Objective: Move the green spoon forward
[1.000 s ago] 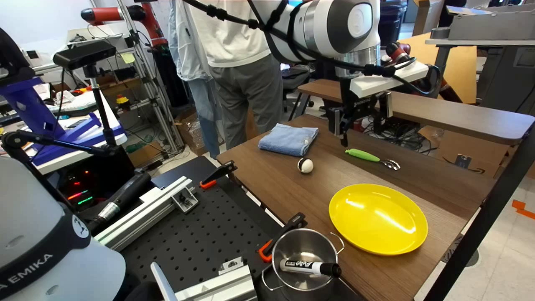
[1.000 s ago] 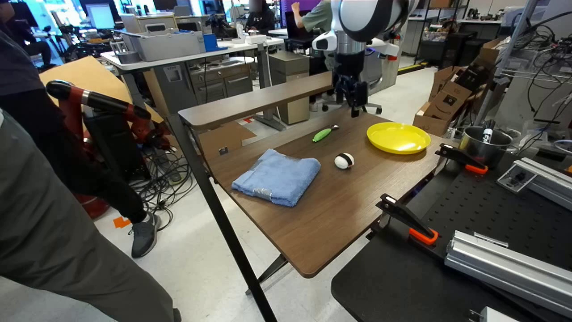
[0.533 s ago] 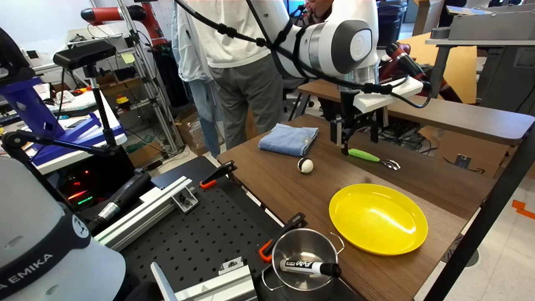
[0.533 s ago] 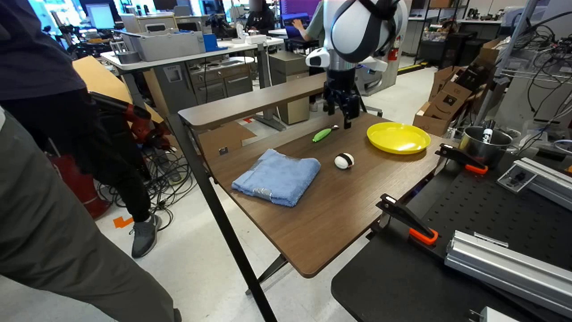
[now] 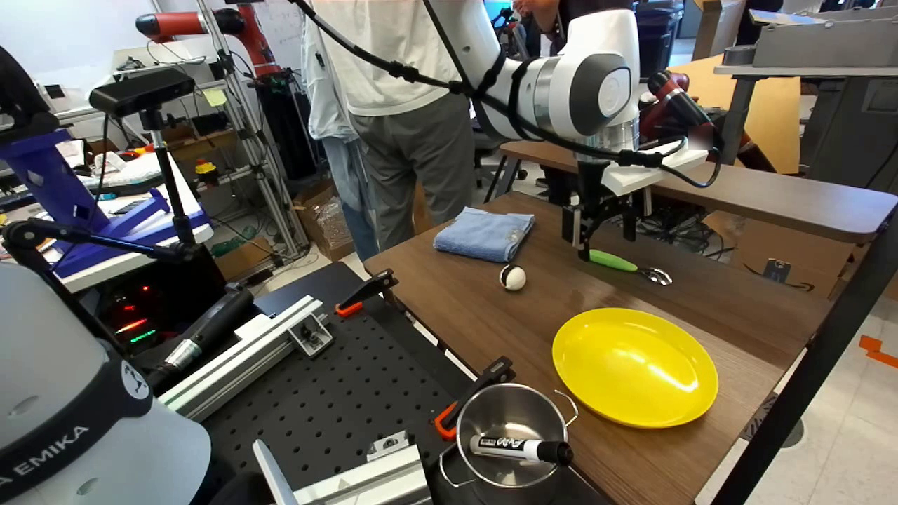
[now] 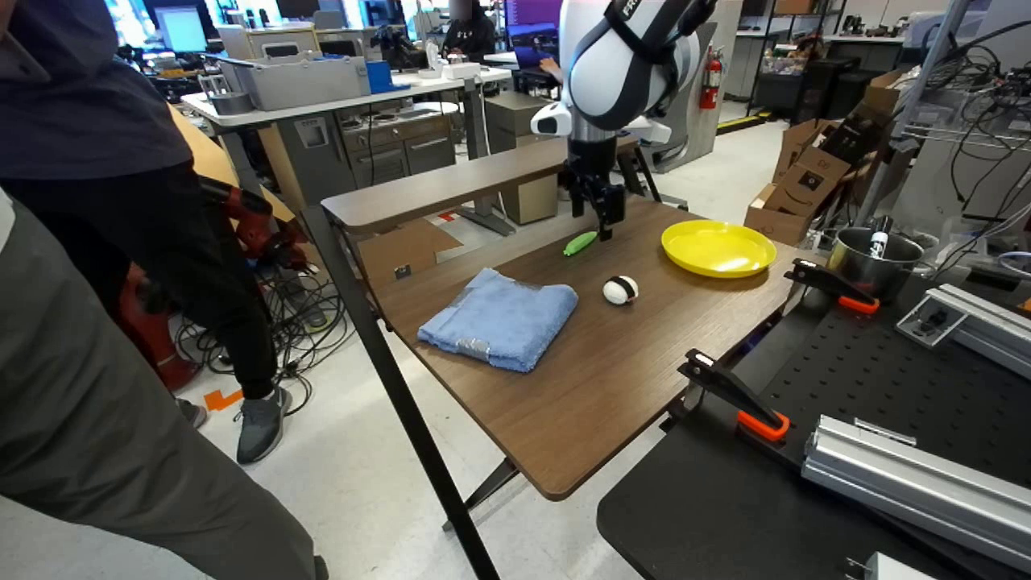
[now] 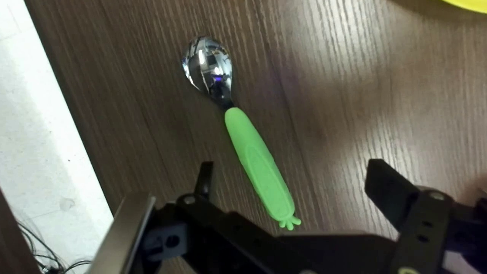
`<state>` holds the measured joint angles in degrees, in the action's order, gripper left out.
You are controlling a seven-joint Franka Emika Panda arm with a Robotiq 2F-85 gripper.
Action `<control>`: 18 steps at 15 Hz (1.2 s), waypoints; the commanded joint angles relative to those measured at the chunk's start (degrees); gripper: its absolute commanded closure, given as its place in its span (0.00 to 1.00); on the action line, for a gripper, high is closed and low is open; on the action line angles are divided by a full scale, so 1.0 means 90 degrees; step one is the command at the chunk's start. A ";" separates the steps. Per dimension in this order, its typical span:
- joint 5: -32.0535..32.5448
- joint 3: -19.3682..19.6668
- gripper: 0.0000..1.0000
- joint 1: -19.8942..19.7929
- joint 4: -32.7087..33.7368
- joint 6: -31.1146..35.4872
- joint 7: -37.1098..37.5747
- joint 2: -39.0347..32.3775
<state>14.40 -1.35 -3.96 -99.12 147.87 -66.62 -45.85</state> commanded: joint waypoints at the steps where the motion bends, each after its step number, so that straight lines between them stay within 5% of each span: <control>1: 0.0100 -0.0125 0.28 -0.0068 0.0670 -0.0523 -0.0240 -0.0434; 3: 0.0117 -0.0104 0.33 -0.0040 0.0900 -0.0733 -0.0272 -0.0618; 12: 0.0165 -0.0029 0.99 0.0071 0.1675 -0.1350 -0.0281 -0.1109; 18: 0.0191 -0.0082 0.94 0.0046 0.1454 -0.1466 -0.0442 -0.0949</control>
<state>14.73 -1.62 -3.43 -86.47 137.02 -68.35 -53.93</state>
